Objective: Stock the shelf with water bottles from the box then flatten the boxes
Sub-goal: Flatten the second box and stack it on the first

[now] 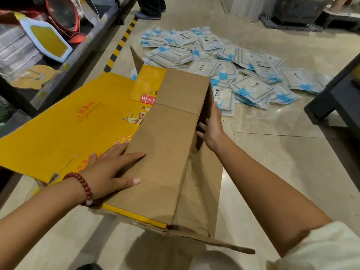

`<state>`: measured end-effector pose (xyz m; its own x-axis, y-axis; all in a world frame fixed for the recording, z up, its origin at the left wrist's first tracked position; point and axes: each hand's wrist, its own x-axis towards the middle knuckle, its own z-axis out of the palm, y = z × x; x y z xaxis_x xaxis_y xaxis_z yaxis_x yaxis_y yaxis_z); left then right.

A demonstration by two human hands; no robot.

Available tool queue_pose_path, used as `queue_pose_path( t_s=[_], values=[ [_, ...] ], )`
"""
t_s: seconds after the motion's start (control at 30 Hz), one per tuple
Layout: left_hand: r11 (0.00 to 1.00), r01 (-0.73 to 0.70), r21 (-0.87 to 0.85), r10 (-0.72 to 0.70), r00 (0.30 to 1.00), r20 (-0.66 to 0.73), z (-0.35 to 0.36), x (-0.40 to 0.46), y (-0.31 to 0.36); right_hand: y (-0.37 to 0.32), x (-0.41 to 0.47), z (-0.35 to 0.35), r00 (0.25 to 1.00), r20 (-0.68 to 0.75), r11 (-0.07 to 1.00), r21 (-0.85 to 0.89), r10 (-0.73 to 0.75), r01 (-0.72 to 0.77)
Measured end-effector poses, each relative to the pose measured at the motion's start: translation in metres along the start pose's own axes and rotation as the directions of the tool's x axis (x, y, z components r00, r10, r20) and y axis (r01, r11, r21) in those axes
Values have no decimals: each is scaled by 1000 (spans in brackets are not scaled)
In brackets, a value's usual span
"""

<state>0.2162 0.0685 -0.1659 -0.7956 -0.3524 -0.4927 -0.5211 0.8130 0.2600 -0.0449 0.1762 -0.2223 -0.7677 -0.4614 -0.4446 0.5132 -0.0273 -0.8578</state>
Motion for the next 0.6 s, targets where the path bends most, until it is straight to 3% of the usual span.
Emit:
queue_pose_path(
  t_s=[0.1, 0.2, 0.43, 0.5, 0.6],
  values=[
    [998, 8, -62, -6, 1000, 24, 3, 2, -2, -12, 11, -22, 975, -173, 989, -59, -141, 132],
    [981, -33, -190, 32, 999, -11, 4, -3, -4, -30, 23, -52, 947, -266, 983, -101, -178, 156],
    [883, -217, -416, 80, 943, -323, -16, -15, 13, -22, -9, -82, 988, -107, 957, -279, -115, 81],
    [777, -280, -564, 42, 917, -398, -31, -23, 23, -20, -29, -80, 991, -65, 937, -339, -115, 87],
    [537, -386, -750, 37, 899, -436, -44, -37, 44, -30, -59, -65, 994, 20, 918, -382, -110, 110]
  ],
)
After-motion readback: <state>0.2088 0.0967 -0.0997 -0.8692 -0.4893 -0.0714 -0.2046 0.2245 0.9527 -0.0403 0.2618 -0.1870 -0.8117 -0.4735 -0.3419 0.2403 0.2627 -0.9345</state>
